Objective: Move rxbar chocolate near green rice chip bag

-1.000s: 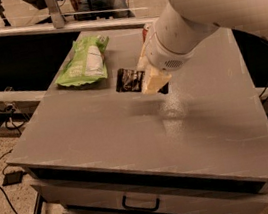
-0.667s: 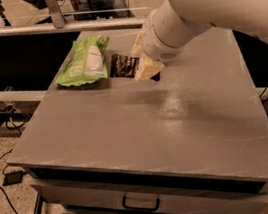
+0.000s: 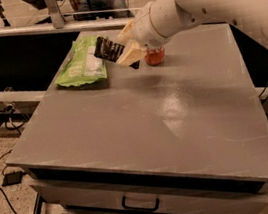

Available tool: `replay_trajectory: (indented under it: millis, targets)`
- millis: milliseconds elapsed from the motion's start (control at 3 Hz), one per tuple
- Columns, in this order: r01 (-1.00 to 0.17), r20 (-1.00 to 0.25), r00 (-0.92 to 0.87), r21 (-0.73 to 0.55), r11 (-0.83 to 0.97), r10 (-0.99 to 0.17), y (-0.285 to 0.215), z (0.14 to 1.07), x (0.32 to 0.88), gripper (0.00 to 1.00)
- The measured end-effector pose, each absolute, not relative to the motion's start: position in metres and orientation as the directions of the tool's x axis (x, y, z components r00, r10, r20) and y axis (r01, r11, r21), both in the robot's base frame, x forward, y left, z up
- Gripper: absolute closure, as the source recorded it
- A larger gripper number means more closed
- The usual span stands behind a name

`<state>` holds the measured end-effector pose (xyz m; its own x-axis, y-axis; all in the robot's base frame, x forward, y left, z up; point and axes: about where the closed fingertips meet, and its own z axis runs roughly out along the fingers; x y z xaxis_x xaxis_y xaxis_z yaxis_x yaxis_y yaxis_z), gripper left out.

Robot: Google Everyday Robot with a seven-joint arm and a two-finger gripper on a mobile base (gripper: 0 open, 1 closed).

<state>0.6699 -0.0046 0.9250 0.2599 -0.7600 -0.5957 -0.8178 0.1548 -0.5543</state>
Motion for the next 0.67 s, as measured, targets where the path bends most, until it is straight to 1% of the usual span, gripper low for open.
replay_trajectory:
  millis: [333, 667]
  targets:
    - [-0.844, -0.664, 0.247, -0.505, 0.18, -0.706, 0.01, 0.918, 0.687, 1.0]
    - [-0.89, -0.715, 0.184, -0.412, 0.194, -0.675, 0.024, 0.896, 0.705, 0.74]
